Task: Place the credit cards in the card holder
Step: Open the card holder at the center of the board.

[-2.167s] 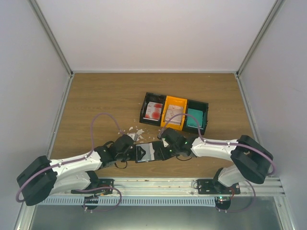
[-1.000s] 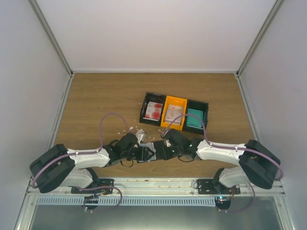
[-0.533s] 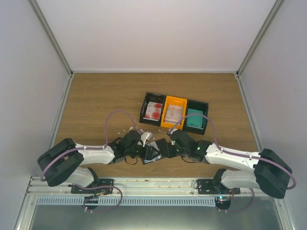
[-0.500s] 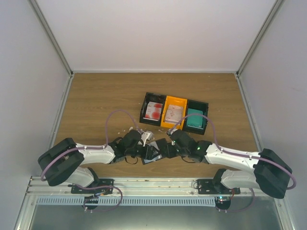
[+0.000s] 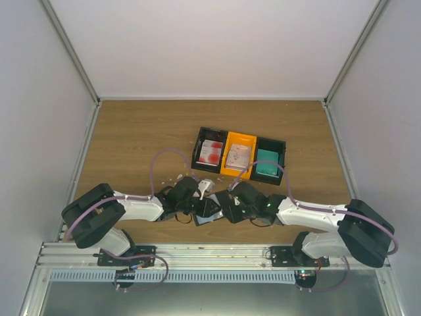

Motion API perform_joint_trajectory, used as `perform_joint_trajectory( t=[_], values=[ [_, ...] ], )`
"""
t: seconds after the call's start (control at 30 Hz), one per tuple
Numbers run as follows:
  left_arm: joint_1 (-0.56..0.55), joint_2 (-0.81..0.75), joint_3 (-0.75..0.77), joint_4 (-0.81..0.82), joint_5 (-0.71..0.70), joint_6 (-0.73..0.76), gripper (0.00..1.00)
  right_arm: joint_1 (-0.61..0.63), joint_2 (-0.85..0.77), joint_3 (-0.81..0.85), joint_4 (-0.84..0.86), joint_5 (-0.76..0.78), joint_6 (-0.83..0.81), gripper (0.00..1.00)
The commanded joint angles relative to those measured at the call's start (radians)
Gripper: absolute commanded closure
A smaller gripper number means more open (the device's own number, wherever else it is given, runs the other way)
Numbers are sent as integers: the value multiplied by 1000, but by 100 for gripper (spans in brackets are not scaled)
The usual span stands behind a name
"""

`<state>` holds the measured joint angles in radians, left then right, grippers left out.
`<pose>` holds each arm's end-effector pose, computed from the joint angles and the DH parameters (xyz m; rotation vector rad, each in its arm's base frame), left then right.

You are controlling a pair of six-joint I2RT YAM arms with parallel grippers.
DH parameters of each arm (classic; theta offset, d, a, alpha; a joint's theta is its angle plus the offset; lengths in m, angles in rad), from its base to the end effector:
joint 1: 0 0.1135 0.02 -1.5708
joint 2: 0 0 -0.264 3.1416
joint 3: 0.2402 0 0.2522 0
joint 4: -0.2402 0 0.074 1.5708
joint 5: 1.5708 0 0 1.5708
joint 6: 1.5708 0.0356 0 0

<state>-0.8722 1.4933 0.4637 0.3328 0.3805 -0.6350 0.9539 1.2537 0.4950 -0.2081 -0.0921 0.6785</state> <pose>0.1566 -0.2070 0.1290 0.5204 2.4618 -1.1530 0.1240 0.1804 0.1493 -0.4101 2.6766 0.7000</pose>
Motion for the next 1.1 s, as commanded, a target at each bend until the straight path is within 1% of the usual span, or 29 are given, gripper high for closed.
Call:
perform_joint_trajectory(
  t=[0.0, 0.17, 0.3, 0.47, 0.6, 0.77, 0.87, 0.93, 1.07],
  values=[
    [6, 5, 32, 42, -12, 26, 68, 6, 25, -4, 34, -36, -28, 64],
    [6, 8, 42, 39, -11, 32, 72, 6, 80, 10, 43, -47, -36, 64],
    [6, -4, 41, 35, -16, 32, 75, 6, 112, 25, 27, -7, -8, 67],
    [6, -50, 19, 11, -80, 9, 75, 7, 113, 35, -3, 79, 57, 73],
    [6, -120, -15, -8, -157, -18, 74, 6, 111, 44, -26, 133, 95, 73],
    [6, -125, -26, -26, -163, -33, 74, 6, 115, 65, -64, 162, 130, 76],
    [6, -88, -18, -27, -154, -34, 75, 6, 81, 67, -82, 193, 149, 77],
    [6, -57, 1, -28, -133, -23, 75, 6, 24, 62, -92, 209, 157, 76],
    [6, 2, 68, -46, -107, 10, 75, 6, -72, 57, -113, 226, 149, 71]
  ],
)
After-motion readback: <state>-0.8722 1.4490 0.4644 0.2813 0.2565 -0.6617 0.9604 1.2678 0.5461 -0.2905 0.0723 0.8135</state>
